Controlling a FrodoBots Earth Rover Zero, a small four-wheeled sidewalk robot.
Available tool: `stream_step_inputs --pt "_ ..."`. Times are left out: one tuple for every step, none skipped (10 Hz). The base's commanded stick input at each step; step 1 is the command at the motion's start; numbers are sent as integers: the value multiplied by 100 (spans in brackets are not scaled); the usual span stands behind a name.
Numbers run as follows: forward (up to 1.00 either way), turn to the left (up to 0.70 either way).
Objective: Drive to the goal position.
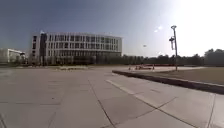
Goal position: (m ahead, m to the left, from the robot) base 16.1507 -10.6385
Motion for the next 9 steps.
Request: stream_step_inputs --pt "6 0" --pt "6 0" --pt "6 0" --pt "6 0" --pt "6 0" --pt "6 0" --pt "6 0" --pt "6 0" --pt "6 0"
